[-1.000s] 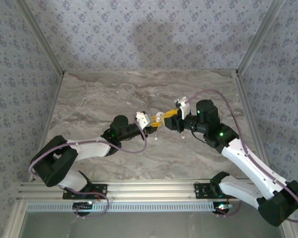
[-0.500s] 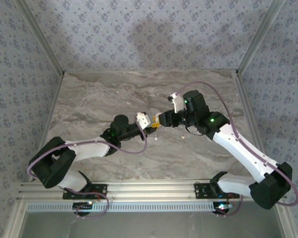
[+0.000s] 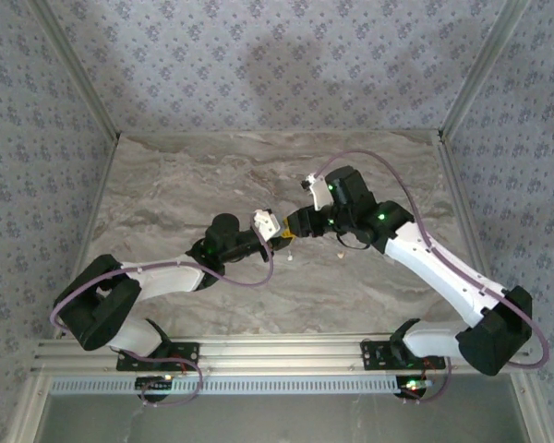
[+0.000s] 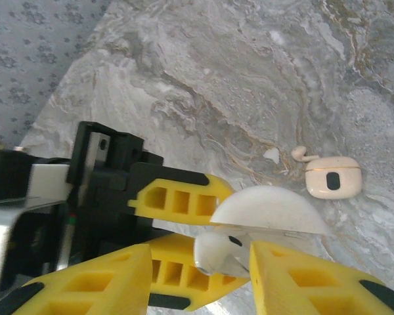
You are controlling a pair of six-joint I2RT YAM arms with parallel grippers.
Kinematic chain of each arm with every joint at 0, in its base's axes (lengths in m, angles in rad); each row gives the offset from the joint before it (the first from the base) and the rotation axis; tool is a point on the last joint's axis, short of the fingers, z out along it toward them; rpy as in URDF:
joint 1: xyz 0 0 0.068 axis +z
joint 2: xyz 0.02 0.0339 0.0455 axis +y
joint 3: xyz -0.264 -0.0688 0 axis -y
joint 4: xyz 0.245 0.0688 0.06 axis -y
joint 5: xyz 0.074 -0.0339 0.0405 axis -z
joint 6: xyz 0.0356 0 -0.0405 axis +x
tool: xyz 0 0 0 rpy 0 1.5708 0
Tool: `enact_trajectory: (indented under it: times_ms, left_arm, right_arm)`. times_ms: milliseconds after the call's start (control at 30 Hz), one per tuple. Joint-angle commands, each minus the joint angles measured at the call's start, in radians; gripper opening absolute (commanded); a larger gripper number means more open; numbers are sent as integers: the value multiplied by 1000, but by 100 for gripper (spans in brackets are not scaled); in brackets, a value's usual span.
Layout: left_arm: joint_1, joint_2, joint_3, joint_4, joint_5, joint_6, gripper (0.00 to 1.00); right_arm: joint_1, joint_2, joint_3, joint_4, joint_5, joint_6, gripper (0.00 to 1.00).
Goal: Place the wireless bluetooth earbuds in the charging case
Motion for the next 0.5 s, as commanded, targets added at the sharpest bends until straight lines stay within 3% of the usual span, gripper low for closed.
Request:
enact_trajectory:
  times_ms: [0,467]
  left_arm:
    - [3,-38,27,11,-2,16,11]
    - [3,-49,19,16,1,17,11]
  right_arm:
    - [8,16,28,-36,25,-9,45]
    - [0,9,15,-21,11,-17,32]
